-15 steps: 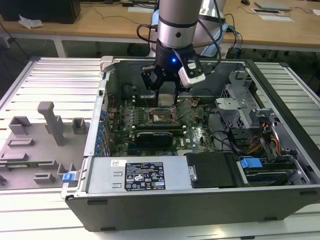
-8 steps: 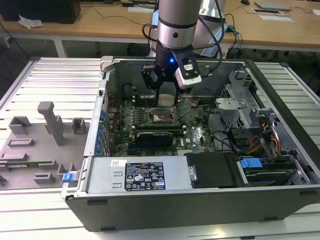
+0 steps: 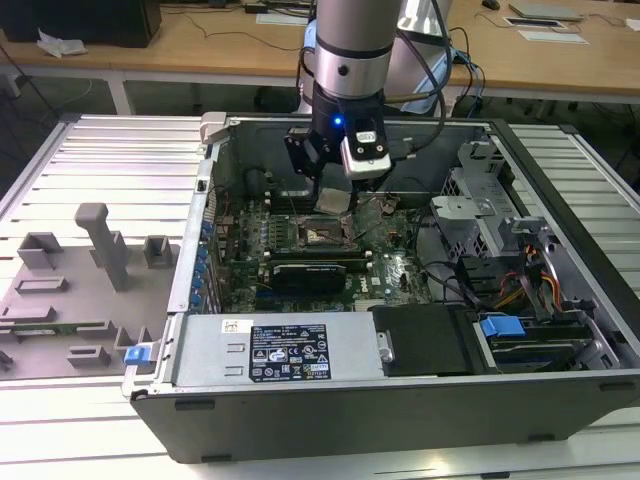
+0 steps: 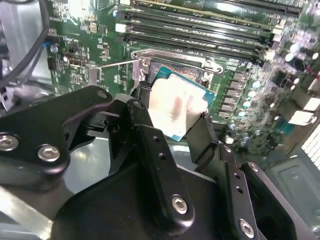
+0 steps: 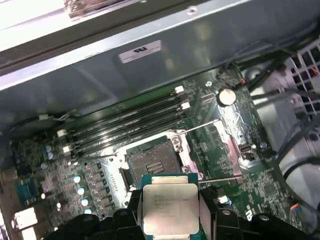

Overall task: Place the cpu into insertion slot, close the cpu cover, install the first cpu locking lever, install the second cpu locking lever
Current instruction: 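Place the cpu into insertion slot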

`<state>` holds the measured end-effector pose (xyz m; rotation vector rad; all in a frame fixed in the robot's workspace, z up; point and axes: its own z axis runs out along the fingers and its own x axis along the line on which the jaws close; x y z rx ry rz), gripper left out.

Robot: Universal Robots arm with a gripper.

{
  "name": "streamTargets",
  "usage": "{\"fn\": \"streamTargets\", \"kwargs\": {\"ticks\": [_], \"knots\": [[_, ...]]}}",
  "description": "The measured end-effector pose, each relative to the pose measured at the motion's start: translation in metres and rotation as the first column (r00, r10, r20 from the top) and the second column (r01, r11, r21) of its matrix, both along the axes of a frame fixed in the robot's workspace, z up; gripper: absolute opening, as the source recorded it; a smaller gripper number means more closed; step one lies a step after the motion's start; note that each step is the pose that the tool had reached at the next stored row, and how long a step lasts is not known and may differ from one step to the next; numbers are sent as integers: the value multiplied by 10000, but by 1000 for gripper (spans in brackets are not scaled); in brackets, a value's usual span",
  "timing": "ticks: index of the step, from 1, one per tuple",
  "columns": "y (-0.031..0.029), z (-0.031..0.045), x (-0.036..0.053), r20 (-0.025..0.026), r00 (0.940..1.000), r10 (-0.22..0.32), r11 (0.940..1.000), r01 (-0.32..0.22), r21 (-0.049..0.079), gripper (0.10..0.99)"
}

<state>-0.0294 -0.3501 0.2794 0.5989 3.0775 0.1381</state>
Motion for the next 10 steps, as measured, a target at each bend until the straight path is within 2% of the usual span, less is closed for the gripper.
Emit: {"fn": "streamTargets", "kwargs": {"ticks": [4, 6, 10], "knots": [[0, -6, 0, 0, 9969, -782, 9969, 782, 0, 541], [0, -10, 0, 0, 9910, -1342, 9910, 1342, 0, 541], [0, -16, 0, 0, 9801, -1984, 9801, 1984, 1, 541]]}}
